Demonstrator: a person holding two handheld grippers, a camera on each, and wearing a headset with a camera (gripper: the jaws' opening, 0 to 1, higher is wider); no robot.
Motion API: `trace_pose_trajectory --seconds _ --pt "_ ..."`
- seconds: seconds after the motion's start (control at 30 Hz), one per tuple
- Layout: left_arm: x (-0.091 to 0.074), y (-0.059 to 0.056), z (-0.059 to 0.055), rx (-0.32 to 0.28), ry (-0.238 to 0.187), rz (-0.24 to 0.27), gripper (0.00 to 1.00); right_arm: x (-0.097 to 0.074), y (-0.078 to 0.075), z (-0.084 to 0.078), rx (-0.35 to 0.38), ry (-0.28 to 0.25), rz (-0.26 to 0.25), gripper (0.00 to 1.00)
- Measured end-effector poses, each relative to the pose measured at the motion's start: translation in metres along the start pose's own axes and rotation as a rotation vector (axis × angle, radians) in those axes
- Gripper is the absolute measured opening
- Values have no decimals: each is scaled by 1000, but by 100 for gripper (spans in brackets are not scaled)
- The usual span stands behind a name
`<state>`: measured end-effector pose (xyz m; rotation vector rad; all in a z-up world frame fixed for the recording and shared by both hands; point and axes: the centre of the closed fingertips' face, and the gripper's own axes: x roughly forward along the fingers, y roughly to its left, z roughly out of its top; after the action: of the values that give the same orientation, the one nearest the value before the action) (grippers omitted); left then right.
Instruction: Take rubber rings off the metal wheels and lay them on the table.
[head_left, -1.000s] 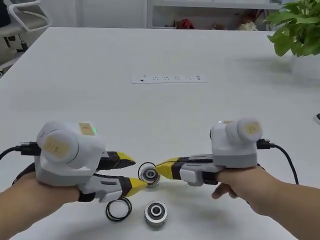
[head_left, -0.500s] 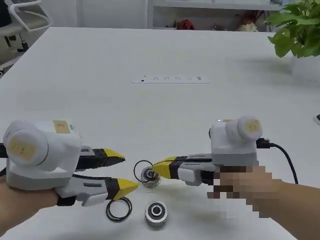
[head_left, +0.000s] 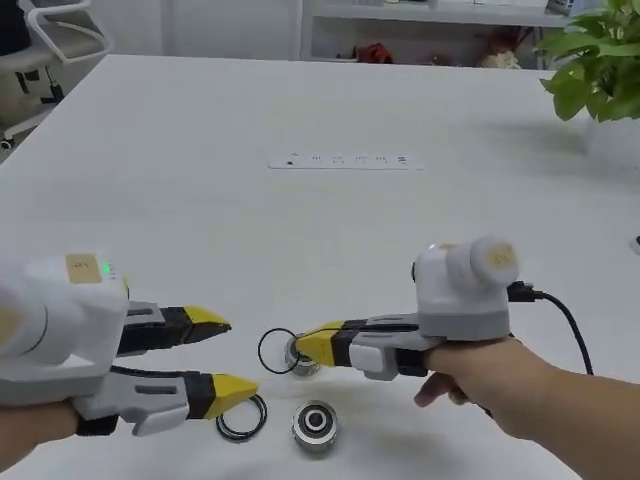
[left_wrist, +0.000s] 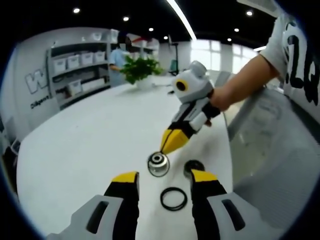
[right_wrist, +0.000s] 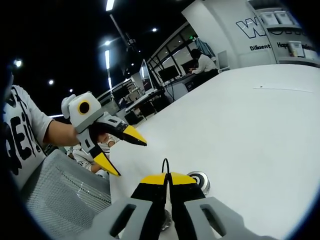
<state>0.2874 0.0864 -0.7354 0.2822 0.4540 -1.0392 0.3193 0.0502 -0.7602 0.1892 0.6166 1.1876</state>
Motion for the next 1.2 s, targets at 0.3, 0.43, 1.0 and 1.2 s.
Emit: trace_pose_trajectory --seconds 0.3,0.43,1.0,1.2 --pt "-12 -2 -5 -7 1 15 43 7 14 -9 -7 32 29 0" --pt "-16 -3 -8 2 7 19 44 10 21 -15 -9 54 46 0" --pt "-24 -9 -19 8 27 19 44 24 39 -31 0 102 93 0" --pt "-27 -10 -23 1 33 23 44 27 41 -38 0 123 100 0"
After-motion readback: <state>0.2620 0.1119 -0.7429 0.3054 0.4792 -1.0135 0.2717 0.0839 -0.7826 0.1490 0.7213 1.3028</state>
